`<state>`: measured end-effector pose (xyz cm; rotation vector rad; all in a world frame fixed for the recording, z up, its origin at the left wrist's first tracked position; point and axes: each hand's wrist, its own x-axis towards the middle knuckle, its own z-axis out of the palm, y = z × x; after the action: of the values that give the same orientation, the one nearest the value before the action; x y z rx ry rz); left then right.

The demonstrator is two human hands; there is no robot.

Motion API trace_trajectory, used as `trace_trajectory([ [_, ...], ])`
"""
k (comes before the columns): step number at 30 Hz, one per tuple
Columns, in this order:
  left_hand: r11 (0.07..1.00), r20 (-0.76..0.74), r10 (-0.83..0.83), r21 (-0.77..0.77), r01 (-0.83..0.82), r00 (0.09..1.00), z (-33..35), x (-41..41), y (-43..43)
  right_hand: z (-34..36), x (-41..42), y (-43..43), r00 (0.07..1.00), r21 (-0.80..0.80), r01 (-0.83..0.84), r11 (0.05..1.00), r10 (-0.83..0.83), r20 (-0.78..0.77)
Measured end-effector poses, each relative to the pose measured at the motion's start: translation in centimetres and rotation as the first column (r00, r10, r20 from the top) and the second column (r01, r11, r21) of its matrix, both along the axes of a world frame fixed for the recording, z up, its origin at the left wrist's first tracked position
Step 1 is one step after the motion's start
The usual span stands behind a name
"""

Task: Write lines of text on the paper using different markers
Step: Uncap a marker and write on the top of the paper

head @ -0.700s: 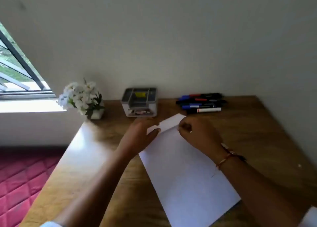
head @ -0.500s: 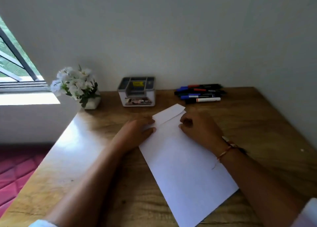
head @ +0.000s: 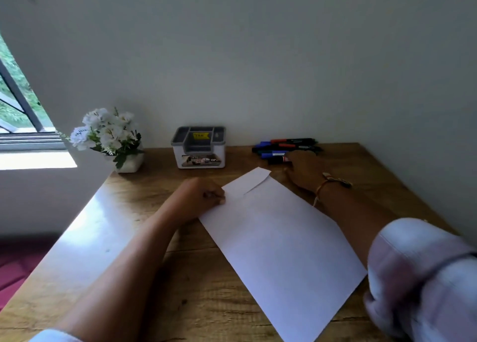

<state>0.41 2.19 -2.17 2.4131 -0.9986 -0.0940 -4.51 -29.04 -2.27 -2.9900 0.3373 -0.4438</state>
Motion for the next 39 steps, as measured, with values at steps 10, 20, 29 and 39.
trace_trajectory([
  [10, 0.996, -0.062, -0.087, -0.018, 0.086, 0.994, 0.0, 0.2, -0.3, 0.5, 0.4, 0.2, 0.994, -0.134, 0.051, 0.990, -0.038, 0.101],
  [20, 0.994, -0.142, -0.102, -0.056, 0.095, 0.985, 0.5, -0.8, -0.3, 2.8, -5.0, 10.8, 0.951, 0.552, -0.306, 0.776, 0.273, 0.143],
  [29, 0.926, -0.236, -0.107, -0.377, 0.010, 0.966, 0.4, -0.7, -0.3, 0.8, -5.1, 11.5, 0.925, 0.415, -0.380, 0.827, 0.340, 0.170],
  [39, 0.848, -0.341, -0.240, -0.529, 0.025, 0.909, 0.4, -0.7, -0.3, 1.3, -5.7, 12.6, 0.886, 0.425, -0.464, 0.778, 0.412, 0.213],
])
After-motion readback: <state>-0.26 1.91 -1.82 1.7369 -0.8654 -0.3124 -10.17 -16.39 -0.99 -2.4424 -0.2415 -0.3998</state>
